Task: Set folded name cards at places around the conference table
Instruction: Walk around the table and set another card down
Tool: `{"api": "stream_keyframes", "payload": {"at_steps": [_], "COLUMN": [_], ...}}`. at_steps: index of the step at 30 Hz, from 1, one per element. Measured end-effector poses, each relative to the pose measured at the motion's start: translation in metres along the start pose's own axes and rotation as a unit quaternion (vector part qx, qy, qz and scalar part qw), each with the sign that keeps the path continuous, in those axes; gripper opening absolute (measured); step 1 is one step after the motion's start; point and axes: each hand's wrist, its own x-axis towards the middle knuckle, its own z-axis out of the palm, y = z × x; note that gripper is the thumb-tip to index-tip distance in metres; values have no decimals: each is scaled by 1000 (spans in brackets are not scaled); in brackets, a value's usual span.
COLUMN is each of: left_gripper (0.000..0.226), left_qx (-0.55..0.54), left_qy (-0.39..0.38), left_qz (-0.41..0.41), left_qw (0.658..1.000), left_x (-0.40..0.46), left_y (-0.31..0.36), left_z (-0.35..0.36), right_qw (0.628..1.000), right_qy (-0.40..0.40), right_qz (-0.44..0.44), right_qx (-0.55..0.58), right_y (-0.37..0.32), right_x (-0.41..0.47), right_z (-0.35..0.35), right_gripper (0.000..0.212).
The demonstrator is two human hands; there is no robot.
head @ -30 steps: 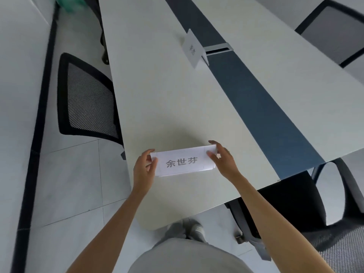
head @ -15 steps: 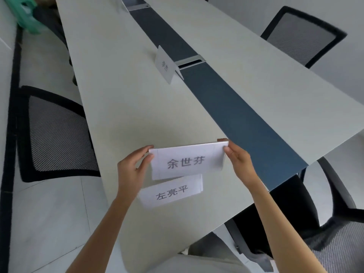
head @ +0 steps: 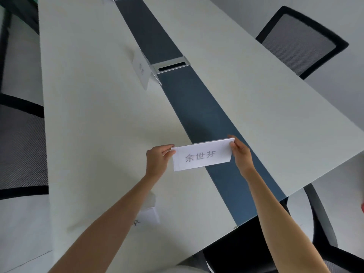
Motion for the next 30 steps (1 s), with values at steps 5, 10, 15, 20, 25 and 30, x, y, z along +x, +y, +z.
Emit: {"api": "stream_keyframes", "payload": {"at_steps": [5,10,15,20,25,30], "left_gripper": [26,33,28,33,54,59], "left_qx": [-9,-62,-101,-142,-179,-179], "left_qy": [3,12,-9,-26,-88,-114], "left_qz": [-70,-129,-235,-255,-218,-190], "left_qw": [997,990,967,956,955,958], "left_x": [2,-2,-19,-16,16,79], "left_y": [-2,0,-1,11,23,26], "left_z": [26,37,51,57,54,54], "right_qw": [1000,1000,994,990,993,999], "right_qy": [9,4,49,53,35,9], "right_qz": [17,12,66,91,86,44], "right_qx": [0,19,71,94,73,26], "right_y": [16,23,45,49,29,-3], "right_x": [14,10,-15,-13,36,110], "right_z": [-1,-3,4,11,15,26], "right_gripper": [34,40,42,51,58,56]}}
